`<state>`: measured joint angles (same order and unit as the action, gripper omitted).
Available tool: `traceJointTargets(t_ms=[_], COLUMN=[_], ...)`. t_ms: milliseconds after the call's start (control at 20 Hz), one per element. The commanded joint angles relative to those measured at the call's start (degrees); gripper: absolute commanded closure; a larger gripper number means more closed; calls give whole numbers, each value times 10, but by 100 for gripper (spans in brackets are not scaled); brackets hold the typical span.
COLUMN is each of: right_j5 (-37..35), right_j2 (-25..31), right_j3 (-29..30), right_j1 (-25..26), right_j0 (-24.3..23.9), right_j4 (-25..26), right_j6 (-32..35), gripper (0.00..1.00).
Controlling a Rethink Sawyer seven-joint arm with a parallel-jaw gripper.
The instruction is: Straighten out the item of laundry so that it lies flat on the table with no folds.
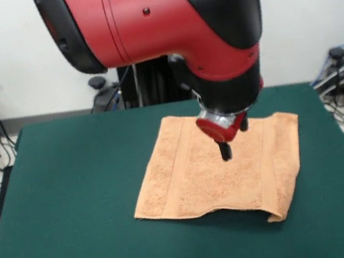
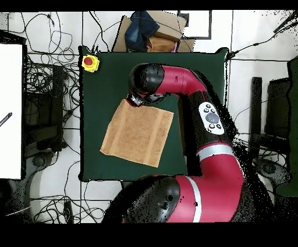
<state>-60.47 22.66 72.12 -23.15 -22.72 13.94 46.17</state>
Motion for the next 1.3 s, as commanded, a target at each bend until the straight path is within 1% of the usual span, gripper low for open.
traceJointTargets(t_ms=[50, 350, 400, 800, 1050, 1300], right_j5=[14, 25, 30, 40, 54, 63], right_j2=[3, -5, -6, -10, -13, -19], right_j3=[-41, -90, -85, -134, -145, -169], right_j1=[37, 71, 69, 100, 114, 136], right_j0=[15, 25, 26, 37, 41, 50], right_j4=[4, 8, 8, 7, 9, 14], right_j6=[71, 86, 88, 102, 107, 110], gripper=[0, 0, 0, 0, 0, 0])
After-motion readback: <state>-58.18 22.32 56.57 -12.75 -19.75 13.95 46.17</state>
